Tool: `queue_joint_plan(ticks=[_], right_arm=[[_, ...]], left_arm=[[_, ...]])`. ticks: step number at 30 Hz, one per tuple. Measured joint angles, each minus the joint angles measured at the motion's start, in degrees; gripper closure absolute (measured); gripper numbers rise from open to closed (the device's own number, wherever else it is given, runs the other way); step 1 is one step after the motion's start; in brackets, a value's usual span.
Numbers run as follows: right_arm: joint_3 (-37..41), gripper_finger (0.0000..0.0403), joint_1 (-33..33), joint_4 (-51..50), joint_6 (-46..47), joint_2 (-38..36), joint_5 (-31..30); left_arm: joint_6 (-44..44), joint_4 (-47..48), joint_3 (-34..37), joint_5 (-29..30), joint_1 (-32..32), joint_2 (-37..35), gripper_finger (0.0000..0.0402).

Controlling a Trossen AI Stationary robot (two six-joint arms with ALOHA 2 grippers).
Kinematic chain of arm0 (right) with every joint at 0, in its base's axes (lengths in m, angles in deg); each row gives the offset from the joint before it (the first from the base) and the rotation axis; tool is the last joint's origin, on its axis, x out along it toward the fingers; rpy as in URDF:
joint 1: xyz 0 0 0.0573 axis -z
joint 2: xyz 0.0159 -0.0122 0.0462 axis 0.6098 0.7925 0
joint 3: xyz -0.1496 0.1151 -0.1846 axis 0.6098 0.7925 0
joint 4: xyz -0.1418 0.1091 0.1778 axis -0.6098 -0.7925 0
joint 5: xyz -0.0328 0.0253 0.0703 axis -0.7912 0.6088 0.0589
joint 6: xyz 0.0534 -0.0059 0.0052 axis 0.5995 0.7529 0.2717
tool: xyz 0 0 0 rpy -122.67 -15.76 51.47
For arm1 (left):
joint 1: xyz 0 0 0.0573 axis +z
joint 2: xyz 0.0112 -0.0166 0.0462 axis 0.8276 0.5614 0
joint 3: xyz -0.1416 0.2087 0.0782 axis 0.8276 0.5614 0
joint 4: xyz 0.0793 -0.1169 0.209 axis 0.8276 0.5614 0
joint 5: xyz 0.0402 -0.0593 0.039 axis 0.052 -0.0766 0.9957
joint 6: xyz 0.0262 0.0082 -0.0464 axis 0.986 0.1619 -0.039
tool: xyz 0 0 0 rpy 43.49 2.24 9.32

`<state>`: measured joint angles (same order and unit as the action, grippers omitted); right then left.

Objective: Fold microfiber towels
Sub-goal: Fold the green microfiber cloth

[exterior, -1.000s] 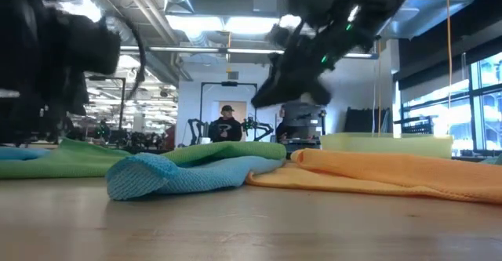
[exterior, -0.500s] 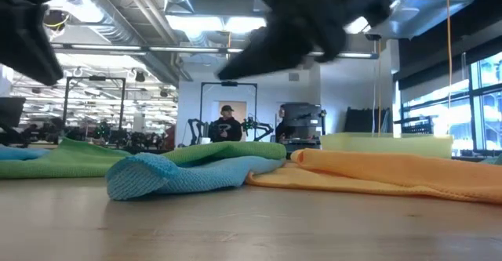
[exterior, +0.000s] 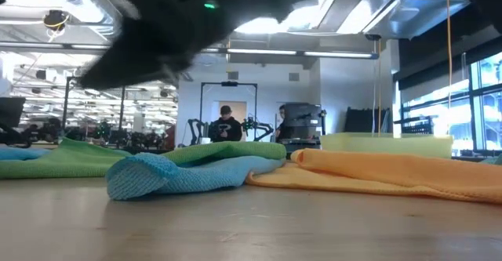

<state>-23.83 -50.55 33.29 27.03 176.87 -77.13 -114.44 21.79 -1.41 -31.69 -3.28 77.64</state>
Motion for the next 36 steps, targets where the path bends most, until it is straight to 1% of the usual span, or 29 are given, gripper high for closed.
queue_joint_plan(ticks=[5,8,11,14,20,24,30,33,36], right_arm=[[-10.9,0.0211,0.0,-2.0,0.6,9.1,2.3],[-16.7,0.0211,0.0,-2.5,1.2,13.8,2.6],[-21.3,0.0211,0.5,-3.3,1.4,17.6,1.3],[-24.0,0.0211,1.4,-3.4,2.3,20.4,1.2],[-25.2,0.0213,3.0,-3.2,4.7,22.9,1.0],[-25.3,0.0229,3.3,-3.8,5.7,23.0,1.5],[-25.3,0.0258,3.0,-4.3,4.0,23.0,3.4],[-25.3,0.0262,2.2,-4.7,2.7,23.0,3.6],[-25.3,0.0258,1.8,-5.3,2.8,23.0,5.2]], left_arm=[[-4.4,1.7,0.0,-0.4,-2.0,0.0,0.0320],[-5.7,2.1,0.0,-0.6,-2.8,-0.1,0.0320],[-6.0,1.9,-0.1,-0.8,-3.1,-0.1,0.0320],[-6.0,1.8,-0.1,-0.9,-3.2,-0.1,0.0320],[-5.5,2.4,-0.1,-0.6,-3.2,-0.1,0.0321],[-5.4,2.6,-0.1,-0.4,-3.2,-0.1,0.0321],[-5.0,3.6,-0.1,0.2,-3.2,-0.1,0.0321],[-4.9,3.8,-0.1,0.5,-3.2,-0.1,0.0321],[-4.9,4.1,-0.1,0.5,-3.2,-0.1,0.0321]])
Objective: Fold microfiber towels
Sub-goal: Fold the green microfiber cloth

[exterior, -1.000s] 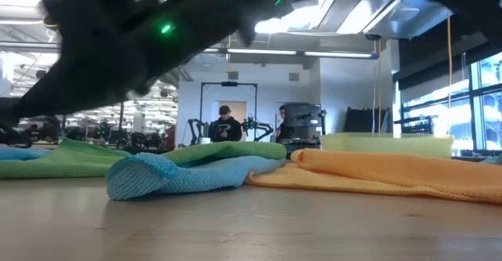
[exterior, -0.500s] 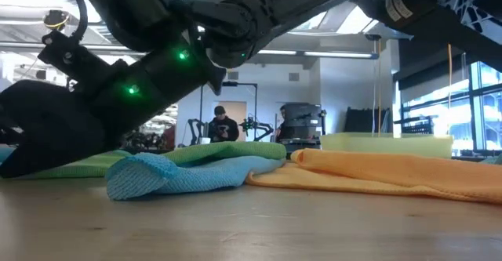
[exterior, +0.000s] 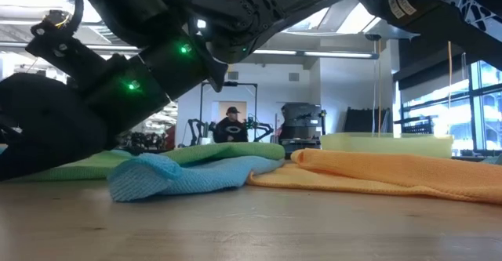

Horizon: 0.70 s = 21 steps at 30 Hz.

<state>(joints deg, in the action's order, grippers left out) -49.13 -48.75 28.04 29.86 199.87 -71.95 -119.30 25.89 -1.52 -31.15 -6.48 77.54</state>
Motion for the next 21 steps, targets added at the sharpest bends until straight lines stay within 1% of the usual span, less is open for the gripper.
queue_joint_plan(ticks=[4,6,8,9,12,14,15,18,21], right_arm=[[-0.3,0.0243,0.0,-4.4,0.3,-0.2,1.2],[-0.3,0.0245,-0.2,-7.5,0.7,-0.4,1.7],[-0.3,0.0261,-0.4,-9.4,0.4,-0.6,3.7],[-0.3,0.0276,-0.7,-10.0,0.1,-0.9,4.6],[-0.2,0.0337,-2.0,-11.5,-0.4,-1.7,5.9],[-0.1,0.0380,-3.0,-14.3,-1.4,-2.6,6.9],[0.1,0.0389,-3.5,-15.9,-1.8,-3.4,6.9],[0.2,0.0384,-4.3,-21.5,-2.0,-5.5,7.0],[0.4,0.0388,-4.6,-27.1,-1.9,-7.3,7.0]], left_arm=[[0.0,0.4,0.0,0.4,0.0,0.0,0.0321],[0.2,0.6,0.0,0.6,0.0,0.0,0.0321],[0.4,0.8,0.0,1.2,0.0,0.0,0.0321],[0.5,1.0,0.0,1.3,0.0,0.0,0.0321],[1.8,1.4,0.1,1.7,0.0,0.0,0.0321],[1.9,1.6,0.1,2.1,0.0,0.0,0.0321],[2.1,1.7,0.1,2.3,0.0,0.0,0.0321],[3.5,1.2,0.1,3.7,0.0,0.0,0.0321],[9.2,-3.1,0.1,6.0,0.0,0.0,0.0321]])
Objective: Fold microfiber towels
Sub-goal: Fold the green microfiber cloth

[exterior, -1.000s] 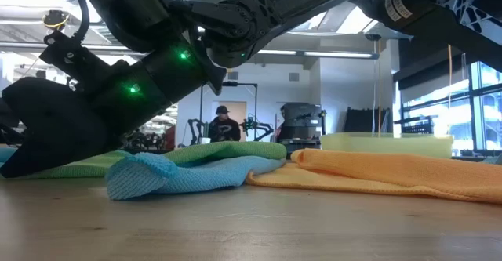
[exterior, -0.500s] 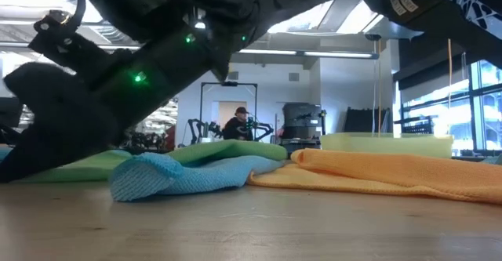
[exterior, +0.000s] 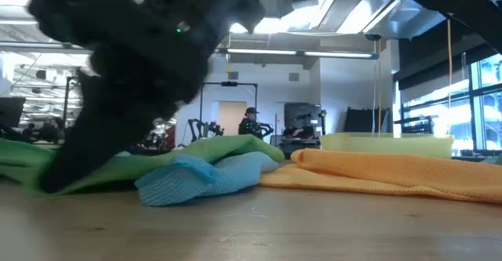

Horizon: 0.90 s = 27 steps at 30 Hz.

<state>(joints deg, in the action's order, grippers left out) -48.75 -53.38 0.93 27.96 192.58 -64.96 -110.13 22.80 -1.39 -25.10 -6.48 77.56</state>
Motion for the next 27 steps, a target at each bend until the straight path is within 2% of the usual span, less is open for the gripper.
queue_joint_plan(ticks=[5,9,14,17,24,27], right_arm=[[0.0,0.0391,-0.3,-4.8,1.0,-0.7,0.9],[-0.1,0.0386,-1.0,-6.0,2.2,-0.9,1.1],[-0.9,0.0372,-1.4,-6.4,4.2,-0.8,3.3],[-1.0,0.0336,-1.4,-8.3,5.3,-0.8,4.6],[-1.3,0.0217,-2.1,-16.1,6.5,-1.6,5.6],[-1.3,0.0189,-3.0,-19.2,6.4,-2.2,5.2]], left_arm=[[14.9,-11.1,0.0,2.7,1.0,0.0,0.0320],[25.8,-19.7,0.0,1.0,2.3,0.0,0.0312],[33.7,-23.7,0.0,-0.6,3.3,0.0,0.0299],[35.4,-23.8,0.0,-2.5,4.0,0.0,0.0293],[40.1,-24.1,-0.1,-3.9,5.2,0.0,0.0284],[42.6,-24.1,-0.1,-4.0,5.8,0.0,0.0284]])
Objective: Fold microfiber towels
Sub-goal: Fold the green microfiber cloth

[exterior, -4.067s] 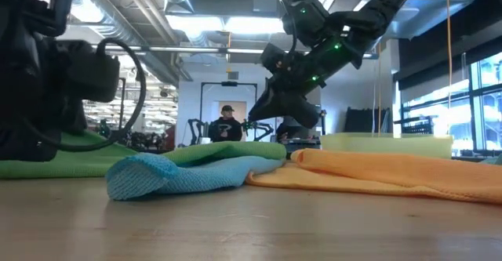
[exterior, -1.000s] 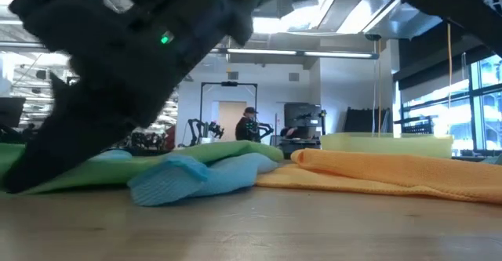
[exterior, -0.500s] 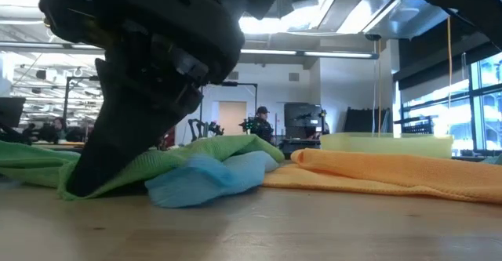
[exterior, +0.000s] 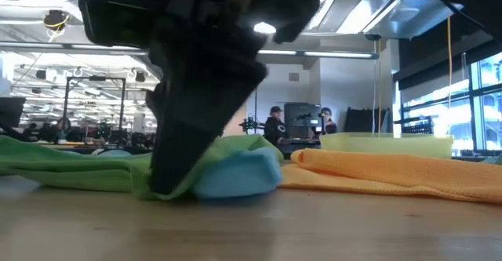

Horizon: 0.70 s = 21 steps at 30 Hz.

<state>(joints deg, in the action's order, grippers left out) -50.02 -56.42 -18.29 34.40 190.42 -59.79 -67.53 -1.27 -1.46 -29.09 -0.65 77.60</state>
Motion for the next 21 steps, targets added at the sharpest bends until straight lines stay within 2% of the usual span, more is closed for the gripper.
queue_joint_plan(ticks=[6,13,16,21], right_arm=[[0.4,0.0193,-2.1,-1.9,-2.0,-3.9,-7.1],[0.4,0.0202,-4.2,-3.3,-3.0,-6.5,-9.4],[0.4,0.0202,-6.0,-1.7,-4.7,-6.8,-13.6],[3.7,0.0202,-9.2,6.7,-11.6,-6.8,-22.4]], left_arm=[[5.9,-1.0,0.1,-0.5,1.8,0.0,0.0281],[11.4,-7.1,0.1,-1.5,3.6,0.9,0.0281],[13.9,-6.9,0.1,-3.2,4.4,2.8,0.0281],[14.6,-4.8,0.1,-5.8,5.9,6.2,0.0281]])
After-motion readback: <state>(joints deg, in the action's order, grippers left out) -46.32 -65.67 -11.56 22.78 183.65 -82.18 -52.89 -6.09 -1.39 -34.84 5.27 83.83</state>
